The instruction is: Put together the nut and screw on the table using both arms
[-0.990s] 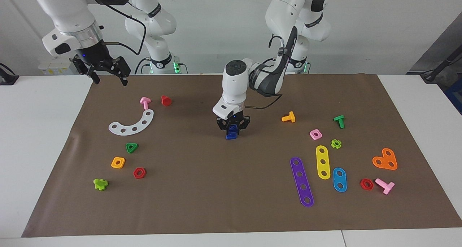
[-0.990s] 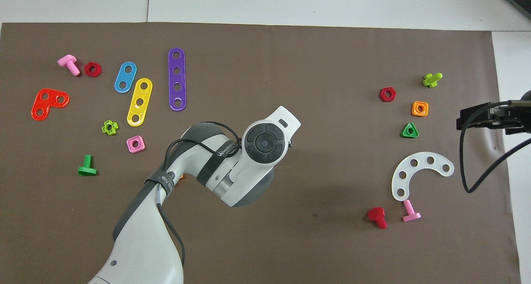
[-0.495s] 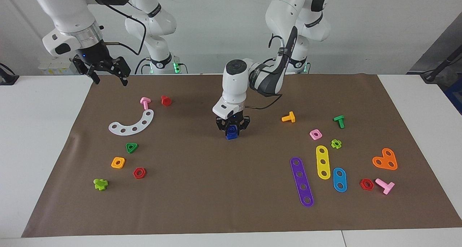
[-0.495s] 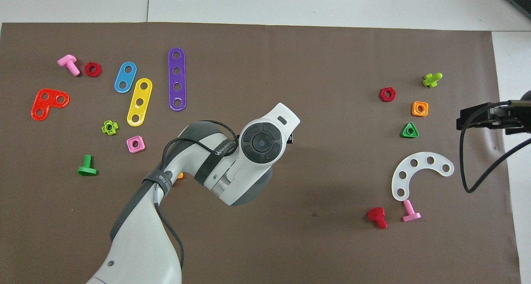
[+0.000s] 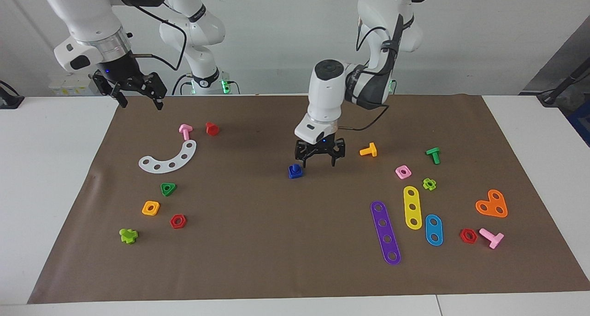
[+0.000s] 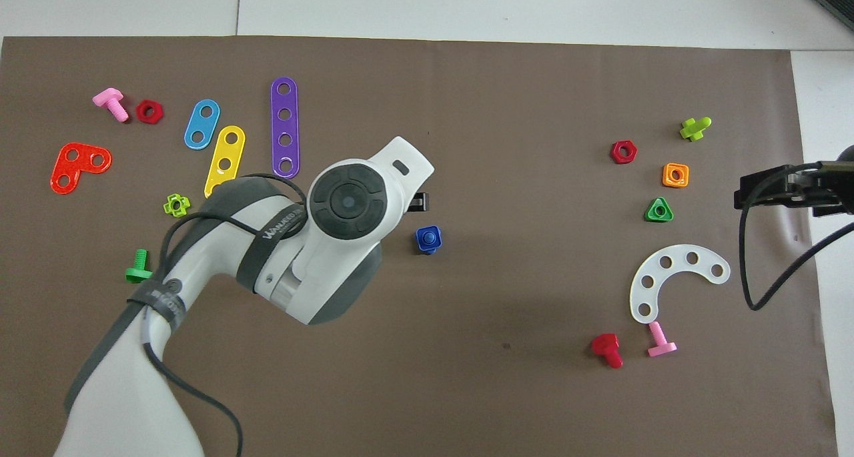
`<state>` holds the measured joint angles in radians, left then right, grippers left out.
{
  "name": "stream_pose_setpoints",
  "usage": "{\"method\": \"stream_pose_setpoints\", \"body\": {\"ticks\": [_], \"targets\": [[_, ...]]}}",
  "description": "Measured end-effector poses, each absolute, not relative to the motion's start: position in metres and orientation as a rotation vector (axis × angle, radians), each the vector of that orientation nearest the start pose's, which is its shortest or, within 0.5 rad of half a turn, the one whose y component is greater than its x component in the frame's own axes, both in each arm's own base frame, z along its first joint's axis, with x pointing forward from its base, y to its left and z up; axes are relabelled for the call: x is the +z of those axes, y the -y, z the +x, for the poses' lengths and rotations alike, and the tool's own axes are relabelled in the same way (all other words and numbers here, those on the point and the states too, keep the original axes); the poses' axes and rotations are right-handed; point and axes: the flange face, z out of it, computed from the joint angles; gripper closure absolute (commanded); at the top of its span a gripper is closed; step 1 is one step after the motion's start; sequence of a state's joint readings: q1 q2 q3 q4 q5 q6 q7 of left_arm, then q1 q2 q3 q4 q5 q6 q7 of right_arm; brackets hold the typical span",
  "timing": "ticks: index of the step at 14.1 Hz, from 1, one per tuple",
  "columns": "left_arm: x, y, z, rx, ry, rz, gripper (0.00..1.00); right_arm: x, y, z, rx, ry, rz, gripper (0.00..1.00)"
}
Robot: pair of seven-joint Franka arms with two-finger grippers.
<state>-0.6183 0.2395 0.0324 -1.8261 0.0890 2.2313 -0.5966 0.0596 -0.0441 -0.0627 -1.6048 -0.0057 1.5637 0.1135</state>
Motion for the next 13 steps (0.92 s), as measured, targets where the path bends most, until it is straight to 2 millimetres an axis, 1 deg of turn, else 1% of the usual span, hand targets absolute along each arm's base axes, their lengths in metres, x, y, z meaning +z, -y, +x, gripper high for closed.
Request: {"method": "stream_pose_setpoints", "body": {"ticks": [3,4,6,9,10,11,13], "targets": [[0.452,0.264,0.543,-0.314,-0.171,-3.124,0.00,0.632,0.003,0.540,-0.005,-0.183,-3.139,0.00],[0.459,0.239,0.545,-0.314,-0.200,-3.113,0.00,0.632,0.003,0.540,-0.005,-0.183,-3.139,0.00],[0.474,0.196,0.552,-0.317,-0.254,-3.093,0.00,0.632,0.003,0.540,-0.005,-0.183,-3.139,0.00],[0.504,0.124,0.557,-0.292,-0.338,-3.093,0.00,0.632,0.003,0.540,-0.005,-0.183,-3.139,0.00],[0.518,0.100,0.557,-0.278,-0.363,-3.113,0.00,0.632,0.003,0.540,-0.005,-0.183,-3.139,0.00],[0.537,0.076,0.557,-0.262,-0.393,-3.125,0.00,0.632,0.003,0.540,-0.005,-0.183,-3.139,0.00],[0.576,0.042,0.560,-0.267,-0.422,-3.121,0.00,0.632,0.003,0.540,-0.005,-0.183,-3.139,0.00]]}}
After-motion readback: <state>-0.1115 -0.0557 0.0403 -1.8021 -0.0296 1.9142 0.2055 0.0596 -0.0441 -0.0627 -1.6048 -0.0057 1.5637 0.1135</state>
